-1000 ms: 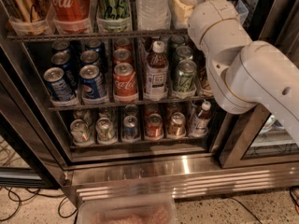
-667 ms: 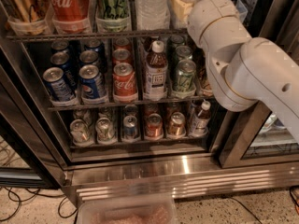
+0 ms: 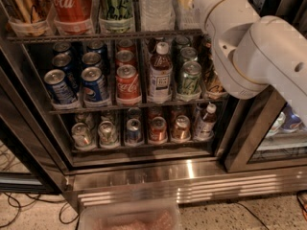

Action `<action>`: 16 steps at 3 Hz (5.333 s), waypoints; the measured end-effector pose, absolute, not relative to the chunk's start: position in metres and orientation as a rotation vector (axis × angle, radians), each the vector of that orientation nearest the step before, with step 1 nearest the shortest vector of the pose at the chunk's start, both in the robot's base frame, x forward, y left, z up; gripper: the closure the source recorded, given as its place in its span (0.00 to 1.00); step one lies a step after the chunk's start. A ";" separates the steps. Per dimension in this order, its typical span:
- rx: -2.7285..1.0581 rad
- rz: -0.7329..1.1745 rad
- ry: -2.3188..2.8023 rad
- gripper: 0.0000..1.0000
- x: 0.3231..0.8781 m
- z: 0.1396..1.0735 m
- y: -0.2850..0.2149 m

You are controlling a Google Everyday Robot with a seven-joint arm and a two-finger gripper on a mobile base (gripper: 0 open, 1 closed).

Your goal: Pick water bottle from top shelf of fridge

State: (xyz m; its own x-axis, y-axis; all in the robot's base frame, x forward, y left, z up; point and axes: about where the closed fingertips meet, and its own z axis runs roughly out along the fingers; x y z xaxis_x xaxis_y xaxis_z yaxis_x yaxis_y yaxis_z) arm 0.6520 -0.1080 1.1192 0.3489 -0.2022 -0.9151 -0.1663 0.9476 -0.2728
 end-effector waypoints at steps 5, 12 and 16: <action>-0.332 0.005 1.271 1.00 0.620 1.192 -0.106; -0.325 0.440 1.448 1.00 0.517 1.137 -0.080; -0.434 0.611 1.525 1.00 0.479 1.101 -0.112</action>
Offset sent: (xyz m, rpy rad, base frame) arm -0.0130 -0.0084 0.0971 -0.0449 0.0305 -0.0489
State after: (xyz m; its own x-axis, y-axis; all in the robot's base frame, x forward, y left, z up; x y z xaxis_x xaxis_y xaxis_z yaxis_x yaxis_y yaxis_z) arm 0.4787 -0.1122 1.1006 -0.0542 0.0982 -0.9937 -0.6156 0.7802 0.1107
